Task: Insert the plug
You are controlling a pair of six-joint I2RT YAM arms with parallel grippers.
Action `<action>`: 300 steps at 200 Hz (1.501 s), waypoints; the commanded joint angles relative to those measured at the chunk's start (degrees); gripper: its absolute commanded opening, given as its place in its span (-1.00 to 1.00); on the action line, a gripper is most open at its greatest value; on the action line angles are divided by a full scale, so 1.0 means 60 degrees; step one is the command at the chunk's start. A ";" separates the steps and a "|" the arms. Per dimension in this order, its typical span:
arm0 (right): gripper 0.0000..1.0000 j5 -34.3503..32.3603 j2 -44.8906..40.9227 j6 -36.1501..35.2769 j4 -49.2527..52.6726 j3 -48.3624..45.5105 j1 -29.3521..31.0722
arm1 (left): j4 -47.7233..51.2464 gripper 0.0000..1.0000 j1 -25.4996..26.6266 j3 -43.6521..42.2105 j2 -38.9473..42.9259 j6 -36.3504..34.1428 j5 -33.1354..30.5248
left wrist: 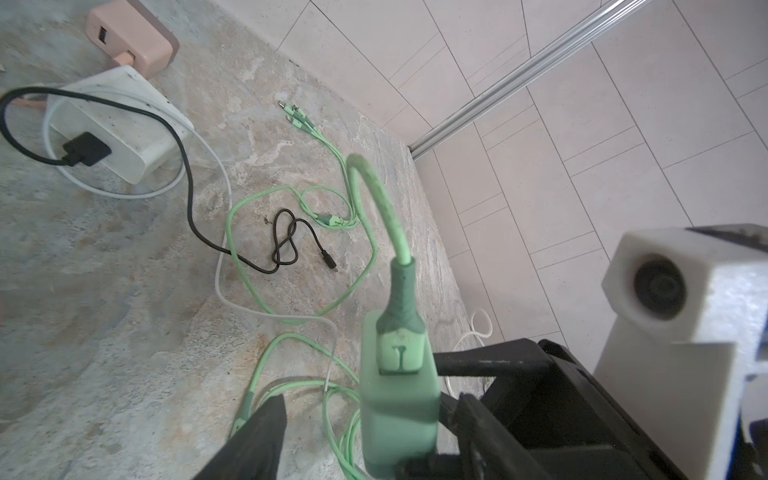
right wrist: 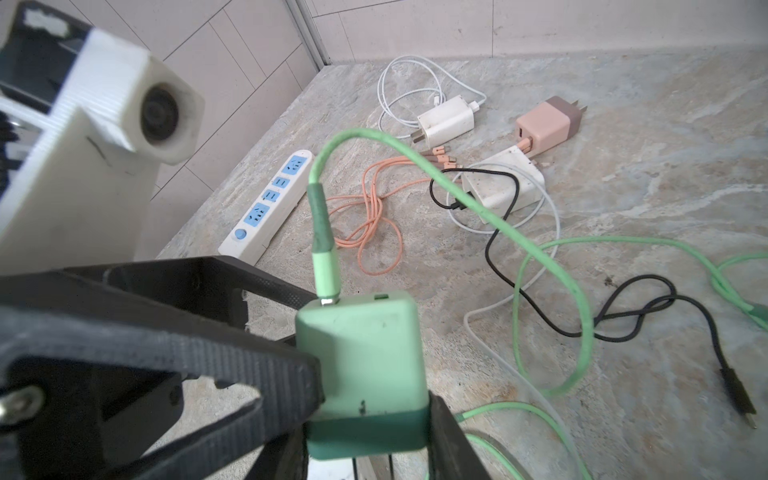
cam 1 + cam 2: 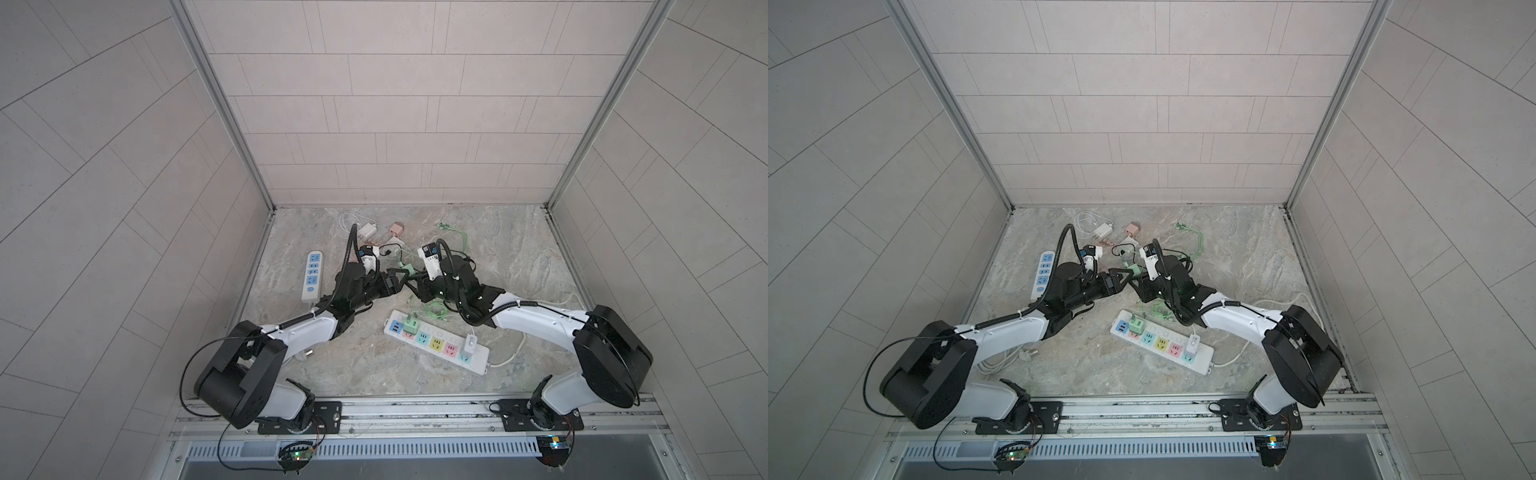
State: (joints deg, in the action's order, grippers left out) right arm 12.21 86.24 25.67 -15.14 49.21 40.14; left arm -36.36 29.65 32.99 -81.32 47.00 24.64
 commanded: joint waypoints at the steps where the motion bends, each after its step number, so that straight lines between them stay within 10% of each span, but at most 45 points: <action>1: -0.77 -0.0062 -0.0324 -0.0091 -0.0331 -0.0058 0.0077 | -0.0856 0.36 0.0051 0.0159 -0.0200 0.0242 0.0156; 101: -0.73 0.0044 -0.0221 -0.0087 -0.0473 -0.0045 0.0136 | -0.1175 -0.41 0.0144 0.0258 -0.0630 0.0340 0.0570; 209: -0.02 -0.0087 -0.0611 -0.0566 0.0322 0.0105 0.0114 | 0.0676 -0.80 0.0147 0.0694 -0.0279 -0.1063 0.1008; 300: 0.02 0.0838 -0.2284 -0.0572 0.2814 -0.0262 -0.1643 | 0.2599 -0.79 0.0146 0.1211 0.0536 -0.4431 0.0910</action>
State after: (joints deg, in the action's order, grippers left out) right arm 13.41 76.36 21.87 -4.08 48.71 34.54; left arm -23.29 30.30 38.35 -81.08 30.96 29.17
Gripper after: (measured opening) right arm 0.518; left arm 0.298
